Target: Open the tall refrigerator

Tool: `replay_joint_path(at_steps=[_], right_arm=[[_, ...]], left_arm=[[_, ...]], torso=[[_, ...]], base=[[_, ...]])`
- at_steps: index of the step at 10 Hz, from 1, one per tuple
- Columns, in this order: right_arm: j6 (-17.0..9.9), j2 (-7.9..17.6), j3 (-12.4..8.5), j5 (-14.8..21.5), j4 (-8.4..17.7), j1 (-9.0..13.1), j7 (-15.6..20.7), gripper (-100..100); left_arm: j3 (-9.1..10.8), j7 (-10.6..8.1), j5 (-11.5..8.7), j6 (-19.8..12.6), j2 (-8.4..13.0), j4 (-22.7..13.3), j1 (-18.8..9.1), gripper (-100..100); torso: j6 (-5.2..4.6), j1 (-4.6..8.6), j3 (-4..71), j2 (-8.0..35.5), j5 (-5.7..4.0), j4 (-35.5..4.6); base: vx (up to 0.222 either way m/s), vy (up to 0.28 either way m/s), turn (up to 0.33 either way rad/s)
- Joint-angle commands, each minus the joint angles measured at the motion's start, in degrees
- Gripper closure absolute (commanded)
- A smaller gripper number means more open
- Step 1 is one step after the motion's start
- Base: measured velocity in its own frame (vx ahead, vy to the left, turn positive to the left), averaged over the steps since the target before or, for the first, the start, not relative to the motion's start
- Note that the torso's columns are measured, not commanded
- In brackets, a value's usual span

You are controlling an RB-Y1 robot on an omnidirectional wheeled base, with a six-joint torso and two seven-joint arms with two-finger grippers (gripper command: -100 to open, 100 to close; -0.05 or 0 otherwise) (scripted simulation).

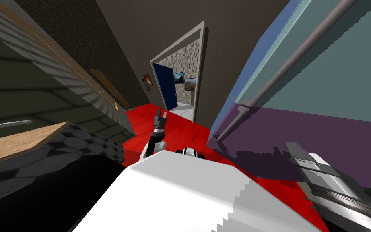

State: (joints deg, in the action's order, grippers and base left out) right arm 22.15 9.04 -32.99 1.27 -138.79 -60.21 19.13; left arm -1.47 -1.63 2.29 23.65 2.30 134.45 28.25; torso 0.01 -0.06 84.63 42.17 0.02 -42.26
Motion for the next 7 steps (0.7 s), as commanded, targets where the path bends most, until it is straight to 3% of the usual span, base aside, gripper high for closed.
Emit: replay_joint_path(at_steps=[1,3,4,6,7], right_arm=[[-1.6,0.1,-3.8,0.2,0.2,-3.8,2.7,-100],[-3.5,-0.3,-7.7,0.4,-0.1,-8.1,5.9,-100],[-3.5,-0.3,-8.2,0.4,-0.1,-8.6,5.9,-100],[-5.4,-0.6,-12.1,0.7,-0.2,-12.4,8.9,-100],[-5.4,-0.6,-12.5,0.7,-0.2,-13.2,8.9,-100]], left_arm=[[0.0,0.0,0.0,0.0,0.0,0.0,0.0,0],[0.0,0.0,0.0,0.0,0.0,0.0,0.0,0],[0.0,0.0,0.0,0.0,0.0,0.0,0.0,0],[0.0,0.0,0.0,0.0,0.0,0.0,0.0,0],[0.0,0.0,0.0,0.0,0.0,0.0,0.0,0]], torso=[[0.0,0.03,0.1,-0.1,-0.01,0.0],[0.0,0.13,-0.1,0.2,-0.04,-0.1],[0.0,0.06,-0.1,0.1,-0.03,0.0],[0.0,0.03,-0.1,0.2,-0.01,0.0],[0.0,0.04,0.0,0.0,-0.01,0.0]], base=[[0.132,0.039,0.045],[0.135,0.036,0.119],[0.115,0.03,0.047],[0.132,0.037,0.125],[0.118,0.021,0.04]])
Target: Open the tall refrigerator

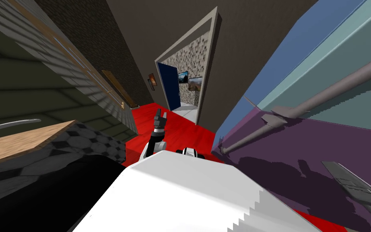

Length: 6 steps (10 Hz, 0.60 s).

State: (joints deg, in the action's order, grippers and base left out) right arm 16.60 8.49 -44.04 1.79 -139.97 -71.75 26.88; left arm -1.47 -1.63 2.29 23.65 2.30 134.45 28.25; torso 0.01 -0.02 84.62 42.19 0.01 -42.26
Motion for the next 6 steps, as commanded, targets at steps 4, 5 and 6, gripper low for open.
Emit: replay_joint_path(at_steps=[4,5,6], right_arm=[[-2.5,-0.8,-7.5,0.4,0.9,-8.2,5.5,-100],[-3.3,-1.0,-9.4,0.5,0.8,-10.2,6.8,-100],[-4.1,-1.3,-11.0,0.6,0.7,-12.2,8.1,-100]], left_arm=[[0.0,0.0,0.0,0.0,0.0,0.0,0.0,0],[0.0,0.0,0.0,0.0,0.0,0.0,0.0,0],[0.0,0.0,0.0,0.0,0.0,0.0,0.0,0]], torso=[[-0.02,-0.04,-0.1,0.1,0.01,0.0],[-0.01,0.02,-0.1,0.1,0.0,0.0],[0.01,0.03,0.0,0.0,-0.02,0.0]], base=[[0.111,0.025,0.082],[0.155,0.022,0.149],[0.165,0.053,0.145]])
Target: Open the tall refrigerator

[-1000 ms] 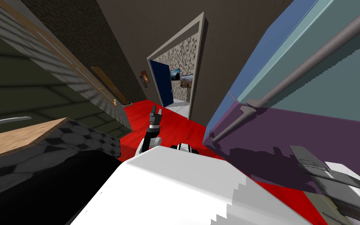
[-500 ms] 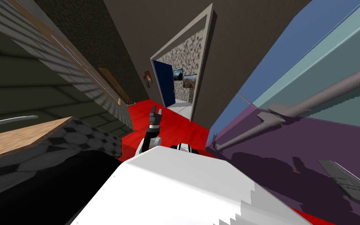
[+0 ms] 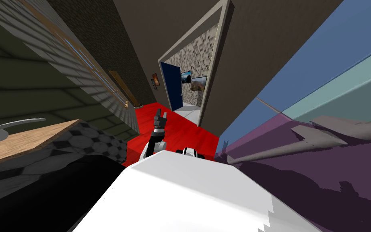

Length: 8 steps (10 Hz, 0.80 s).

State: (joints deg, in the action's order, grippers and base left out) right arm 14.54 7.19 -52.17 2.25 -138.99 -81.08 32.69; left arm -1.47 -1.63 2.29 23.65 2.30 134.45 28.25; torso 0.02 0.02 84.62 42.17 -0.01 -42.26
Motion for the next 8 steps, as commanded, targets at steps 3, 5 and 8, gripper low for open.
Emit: replay_joint_path(at_steps=[3,5,8], right_arm=[[-4.2,-0.7,-8.2,0.4,-1.1,-8.3,5.9,-100],[-5.5,-0.9,-11.0,0.5,-2.0,-11.4,7.9,-100],[-6.9,-1.2,-14.2,0.7,-4.0,-14.9,10.2,-100]], left_arm=[[0.0,0.0,0.0,0.0,0.0,0.0,0.0,0],[0.0,0.0,0.0,0.0,0.0,0.0,0.0,0],[0.0,0.0,0.0,0.0,0.0,0.0,0.0,0]], torso=[[-0.02,-0.02,0.0,0.1,0.02,0.0],[-0.02,0.05,-0.1,0.2,-0.01,-0.1],[0.25,0.01,0.2,-0.1,0.2,0.0]], base=[[0.167,0.04,0.099],[0.139,0.016,0.096],[0.092,0.021,0.051]])
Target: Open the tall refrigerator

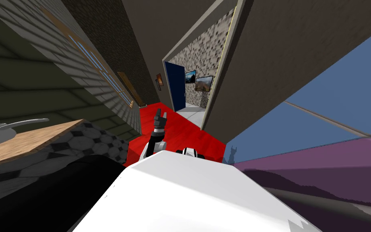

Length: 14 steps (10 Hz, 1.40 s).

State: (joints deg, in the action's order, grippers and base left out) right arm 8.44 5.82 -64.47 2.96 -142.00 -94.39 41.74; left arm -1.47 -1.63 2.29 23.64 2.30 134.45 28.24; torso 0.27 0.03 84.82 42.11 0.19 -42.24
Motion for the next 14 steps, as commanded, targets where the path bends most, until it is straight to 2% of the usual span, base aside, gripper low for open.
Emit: replay_joint_path(at_steps=[1,3,5,6,7,11,14], right_arm=[[-1.1,0.1,-2.7,0.0,-1.8,-2.4,1.7,-100],[-1.5,-0.2,-3.7,0.1,-3.5,-3.5,2.4,-100],[-2.0,-0.2,-2.1,0.3,-1.7,-3.8,2.3,-100],[-1.9,-0.5,-2.2,0.4,-2.2,-3.8,2.5,-100],[-2.0,-0.6,-1.9,0.5,-2.1,-3.9,2.5,100],[1.2,0.7,-2.3,-0.3,-3.8,-3.5,3.2,100],[4.3,2.0,-2.6,-1.1,-5.5,-3.1,3.8,100]], left_arm=[[0.0,0.0,0.0,0.0,0.0,0.0,0.0,0],[0.0,0.0,0.0,0.0,0.0,0.0,0.0,0],[0.0,0.0,0.0,0.0,0.0,0.0,0.0,0],[0.0,0.0,0.0,0.0,0.0,0.0,0.0,0],[0.0,0.0,0.0,0.0,0.0,0.0,0.0,0],[0.0,0.0,0.0,0.0,0.0,0.0,0.0,0],[0.0,0.0,0.0,0.0,0.0,0.0,-0.1,0]], torso=[[0.11,-0.09,0.2,-0.2,0.11,0.1],[0.39,-0.25,0.6,-0.7,0.26,0.3],[0.31,-0.4,0.6,-0.8,0.29,0.3],[0.24,0.1,0.6,-0.7,0.09,0.3],[0.23,0.23,0.5,-0.6,-0.07,0.2],[-0.29,-0.08,-0.7,0.8,-0.2,-0.3],[-0.27,0.05,-0.4,0.4,-0.2,-0.1]], base=[[0.063,0.016,0.044],[0.043,0.001,0.016],[0.009,-0.034,-0.038],[0.01,-0.034,-0.047],[-0.016,0.009,-0.017],[-0.238,-0.024,0.018],[-0.379,-0.026,0.021]])
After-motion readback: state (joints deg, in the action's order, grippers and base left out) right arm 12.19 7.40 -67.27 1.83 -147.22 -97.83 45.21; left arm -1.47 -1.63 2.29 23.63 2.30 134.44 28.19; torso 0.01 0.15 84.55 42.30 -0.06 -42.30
